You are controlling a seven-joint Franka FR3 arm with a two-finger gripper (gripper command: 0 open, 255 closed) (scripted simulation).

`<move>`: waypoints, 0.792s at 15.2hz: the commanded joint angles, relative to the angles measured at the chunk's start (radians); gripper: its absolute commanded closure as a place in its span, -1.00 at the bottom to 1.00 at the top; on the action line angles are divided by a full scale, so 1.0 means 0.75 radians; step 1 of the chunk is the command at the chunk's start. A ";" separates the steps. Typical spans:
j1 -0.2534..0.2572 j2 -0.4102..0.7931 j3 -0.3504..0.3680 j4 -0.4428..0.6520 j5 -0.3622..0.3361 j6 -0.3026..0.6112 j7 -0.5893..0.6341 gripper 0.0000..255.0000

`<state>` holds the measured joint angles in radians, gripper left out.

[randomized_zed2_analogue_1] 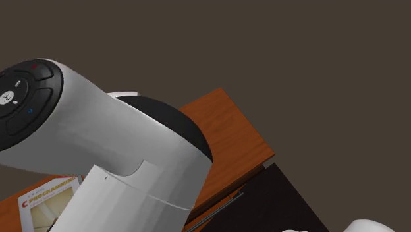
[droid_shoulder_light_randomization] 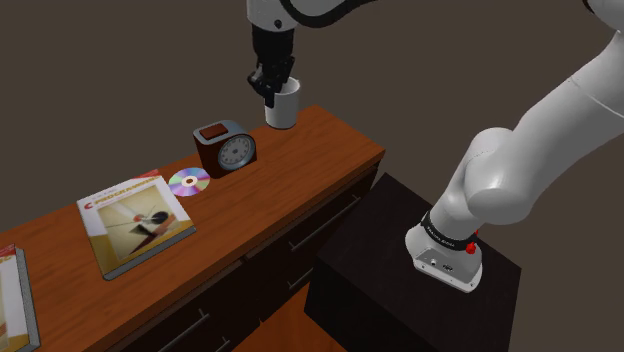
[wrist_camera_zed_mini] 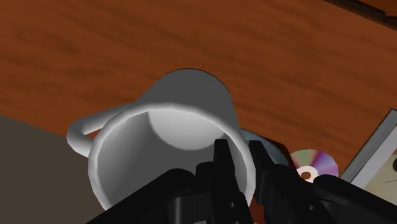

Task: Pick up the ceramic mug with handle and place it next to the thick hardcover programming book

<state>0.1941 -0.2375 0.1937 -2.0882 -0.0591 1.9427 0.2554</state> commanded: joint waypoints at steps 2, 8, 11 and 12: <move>0.035 0.059 0.065 0.069 -0.007 -0.018 0.104 1.00; 0.109 0.200 0.185 0.228 -0.046 -0.060 0.311 1.00; 0.151 0.289 0.239 0.330 -0.081 -0.090 0.415 1.00; 0.166 0.322 0.256 0.368 -0.095 -0.102 0.450 1.00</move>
<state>0.3086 -0.0184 0.3737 -1.8425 -0.1205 1.8783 0.5674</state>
